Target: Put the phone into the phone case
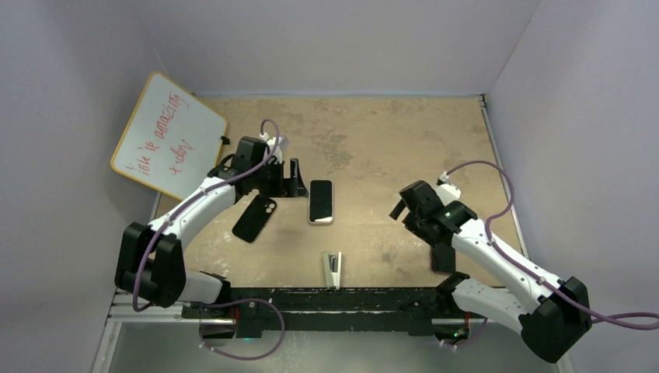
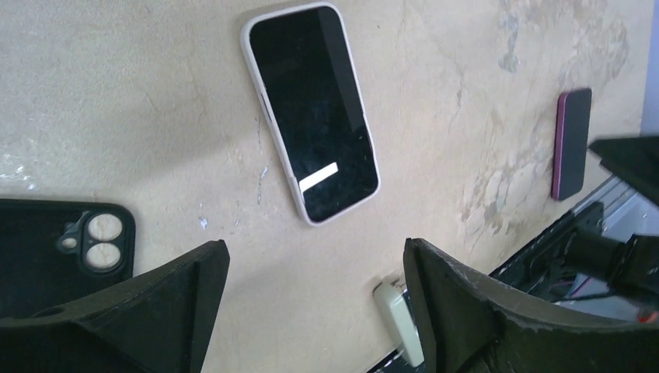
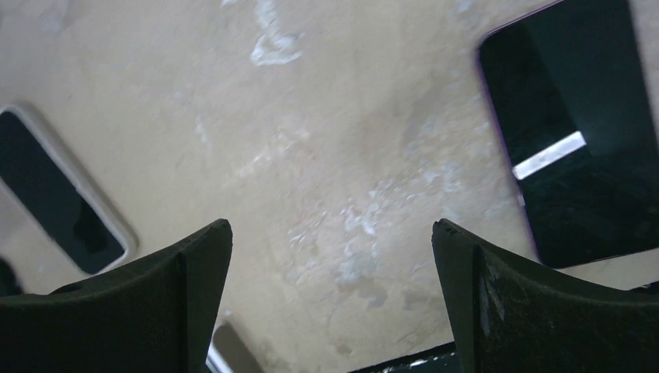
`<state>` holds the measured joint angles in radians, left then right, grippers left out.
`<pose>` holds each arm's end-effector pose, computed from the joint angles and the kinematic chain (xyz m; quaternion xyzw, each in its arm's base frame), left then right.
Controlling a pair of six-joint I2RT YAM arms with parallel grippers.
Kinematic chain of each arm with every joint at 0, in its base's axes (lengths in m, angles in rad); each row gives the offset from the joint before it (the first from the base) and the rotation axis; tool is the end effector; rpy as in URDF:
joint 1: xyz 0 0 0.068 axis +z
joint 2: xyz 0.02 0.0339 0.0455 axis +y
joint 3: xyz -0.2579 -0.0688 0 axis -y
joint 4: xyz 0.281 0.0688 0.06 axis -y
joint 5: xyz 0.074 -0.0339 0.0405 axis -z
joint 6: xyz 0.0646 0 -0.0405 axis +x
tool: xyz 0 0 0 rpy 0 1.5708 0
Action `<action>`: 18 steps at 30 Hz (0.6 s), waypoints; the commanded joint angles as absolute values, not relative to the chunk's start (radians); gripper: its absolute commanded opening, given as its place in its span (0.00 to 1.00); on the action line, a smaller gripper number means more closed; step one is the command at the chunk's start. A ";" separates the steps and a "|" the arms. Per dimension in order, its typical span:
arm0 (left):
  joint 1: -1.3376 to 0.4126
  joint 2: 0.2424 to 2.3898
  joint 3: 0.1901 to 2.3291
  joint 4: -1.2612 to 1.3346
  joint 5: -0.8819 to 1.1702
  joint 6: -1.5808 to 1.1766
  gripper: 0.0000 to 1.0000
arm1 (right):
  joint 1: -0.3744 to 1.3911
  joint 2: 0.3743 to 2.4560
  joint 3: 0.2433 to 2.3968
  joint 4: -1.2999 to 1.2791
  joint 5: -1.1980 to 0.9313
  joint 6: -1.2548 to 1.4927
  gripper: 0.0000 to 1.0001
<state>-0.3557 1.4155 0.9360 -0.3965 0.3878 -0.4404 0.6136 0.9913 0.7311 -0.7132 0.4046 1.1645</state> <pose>0.3128 -0.1423 0.1891 0.0265 0.9246 -0.2965 0.2377 0.2115 0.1179 0.2047 0.3115 0.8849 0.1028 0.3308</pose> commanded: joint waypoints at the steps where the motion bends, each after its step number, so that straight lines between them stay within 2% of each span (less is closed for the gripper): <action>1: -0.356 1.324 0.895 -0.474 0.407 -0.320 0.86 | 0.502 1.053 0.737 -0.830 0.534 1.192 0.99; 4: -0.356 1.295 0.875 -0.484 0.431 -0.304 0.86 | 0.377 1.097 0.717 -0.799 0.478 1.115 0.99; 12: -0.356 1.276 0.854 -0.469 0.530 -0.291 0.86 | 0.173 1.158 0.727 -0.797 0.550 0.993 0.99; 18: -0.356 1.245 0.831 -0.447 0.616 -0.294 0.86 | 0.015 1.121 0.643 -0.630 0.349 0.783 0.97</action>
<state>-0.3557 1.2949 0.8463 -0.4854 0.5282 -0.3172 0.0898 1.1412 0.6727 -0.7063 0.4492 0.9409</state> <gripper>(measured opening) 0.853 0.972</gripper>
